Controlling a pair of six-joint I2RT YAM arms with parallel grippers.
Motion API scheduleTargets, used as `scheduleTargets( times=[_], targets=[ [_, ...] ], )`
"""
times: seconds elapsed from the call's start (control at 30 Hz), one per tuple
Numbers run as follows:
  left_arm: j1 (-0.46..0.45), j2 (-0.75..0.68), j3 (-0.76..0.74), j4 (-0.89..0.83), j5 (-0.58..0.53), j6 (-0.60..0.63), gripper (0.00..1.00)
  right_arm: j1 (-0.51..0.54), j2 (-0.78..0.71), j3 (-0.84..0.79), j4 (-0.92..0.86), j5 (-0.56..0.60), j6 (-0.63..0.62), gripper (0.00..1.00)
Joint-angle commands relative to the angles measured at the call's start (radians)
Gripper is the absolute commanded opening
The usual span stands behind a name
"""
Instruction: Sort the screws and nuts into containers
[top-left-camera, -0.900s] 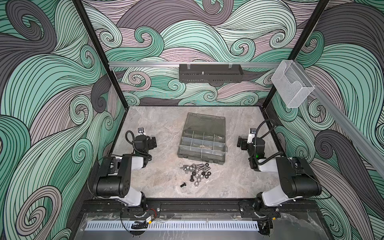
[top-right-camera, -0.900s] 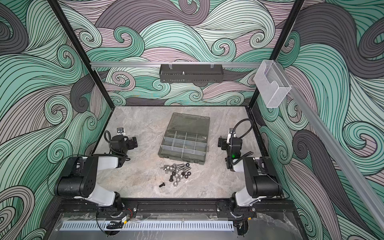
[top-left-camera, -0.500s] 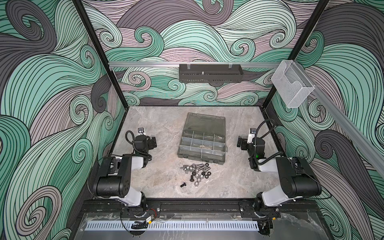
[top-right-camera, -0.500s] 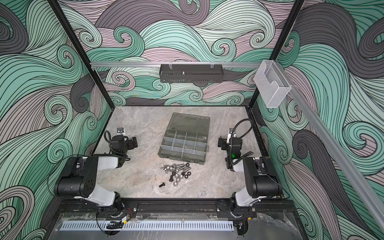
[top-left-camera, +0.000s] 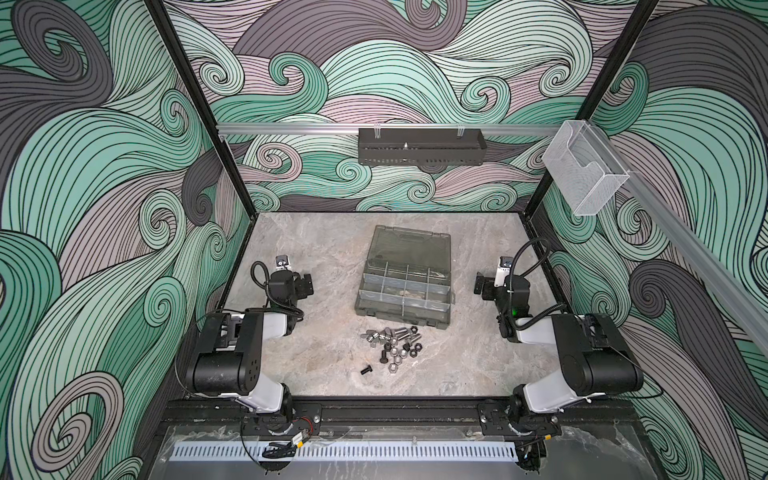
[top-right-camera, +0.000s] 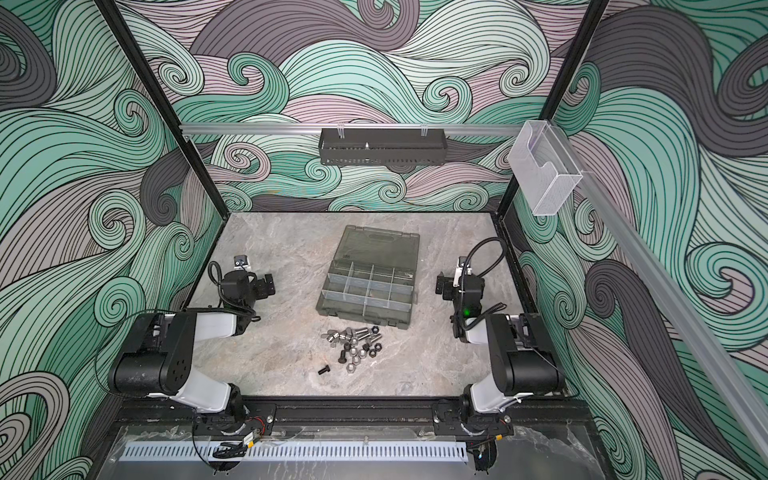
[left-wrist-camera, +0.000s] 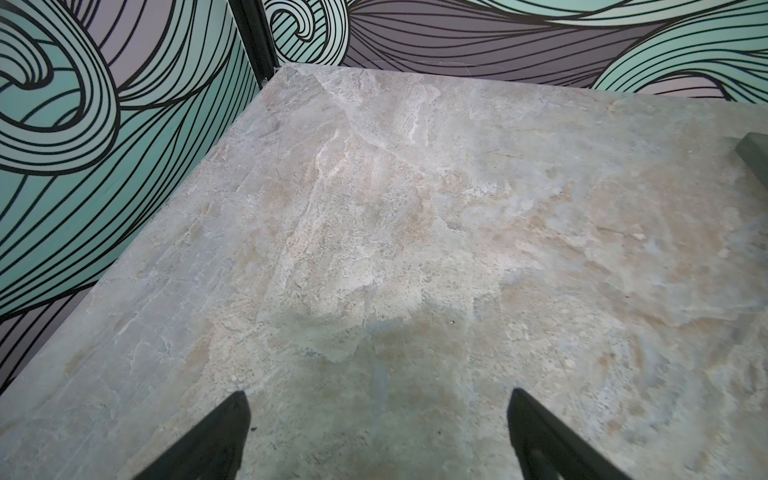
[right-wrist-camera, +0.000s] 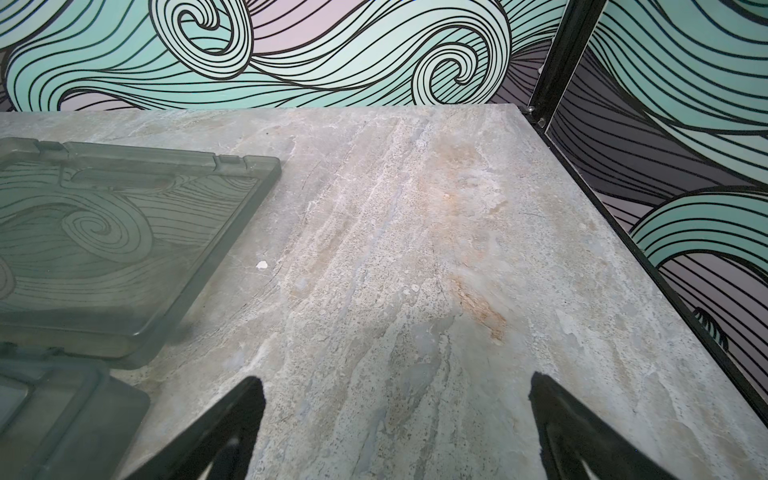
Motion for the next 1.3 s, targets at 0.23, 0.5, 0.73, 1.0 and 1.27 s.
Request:
scheduleTargets(
  times=[0.23,0.5,0.73,1.0,1.27],
  targets=[
    [0.005,-0.001,0.015,0.013,0.009,0.008,0.99,-0.001,-0.003,0.01,0.012,-0.009,-0.006,1.0],
    [-0.003,-0.092,0.075,-0.114,0.031,0.068,0.99,0.024,-0.171,0.04,-0.188,0.009,-0.013,1.0],
    [-0.022,-0.361,0.399,-0.889,0.142,-0.101,0.98,0.095,-0.51,0.26,-0.899,-0.153,0.121,1.0],
    [-0.117,-0.459,0.442,-1.207,0.366,-0.235,0.99,0.212,-0.614,0.374,-1.32,-0.329,0.296,1.0],
    [-0.423,-0.464,0.339,-1.224,0.298,-0.316,0.94,0.407,-0.683,0.268,-1.37,-0.319,0.425,1.0]
  ],
)
